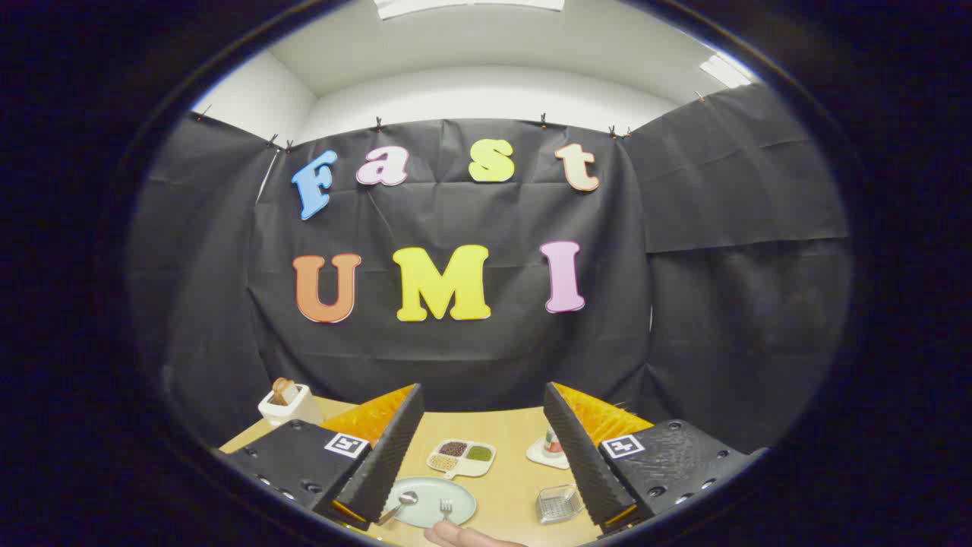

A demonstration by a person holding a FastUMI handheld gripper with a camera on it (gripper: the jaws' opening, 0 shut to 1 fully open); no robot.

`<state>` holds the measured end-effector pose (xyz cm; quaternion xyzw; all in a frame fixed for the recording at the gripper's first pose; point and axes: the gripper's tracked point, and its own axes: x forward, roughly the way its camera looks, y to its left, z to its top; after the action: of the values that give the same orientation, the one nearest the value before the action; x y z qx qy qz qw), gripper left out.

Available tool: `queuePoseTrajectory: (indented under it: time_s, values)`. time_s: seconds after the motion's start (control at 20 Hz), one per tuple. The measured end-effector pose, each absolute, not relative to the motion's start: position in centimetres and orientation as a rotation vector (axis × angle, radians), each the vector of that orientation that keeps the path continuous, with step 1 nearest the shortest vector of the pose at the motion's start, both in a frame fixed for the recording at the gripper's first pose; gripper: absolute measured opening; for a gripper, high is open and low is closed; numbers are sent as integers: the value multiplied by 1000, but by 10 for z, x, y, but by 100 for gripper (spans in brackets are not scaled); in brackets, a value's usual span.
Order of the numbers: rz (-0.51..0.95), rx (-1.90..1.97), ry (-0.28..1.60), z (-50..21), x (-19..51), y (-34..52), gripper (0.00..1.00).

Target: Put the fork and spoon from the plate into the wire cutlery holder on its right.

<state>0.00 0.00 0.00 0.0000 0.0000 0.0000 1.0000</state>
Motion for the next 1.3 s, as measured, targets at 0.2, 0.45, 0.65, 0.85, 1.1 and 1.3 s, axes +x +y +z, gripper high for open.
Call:
queuePoseTrajectory:
  time_s: [0.2, 0.45, 0.65, 0.85, 1.1, 1.3]
  values:
    - [-29, -10, -12, -1, -6, 0, 95]
    - [-49, -21, 22, -13, -8, -12, 95]
    - [-39, -29, 46, -24, -1, -14, 95]
    - [-13, -24, 127, -54, 10, -9, 95]
    - [18, -32, 365, -144, 18, 3, 95]
    - [23, -92, 516, -206, 16, 13, 96]
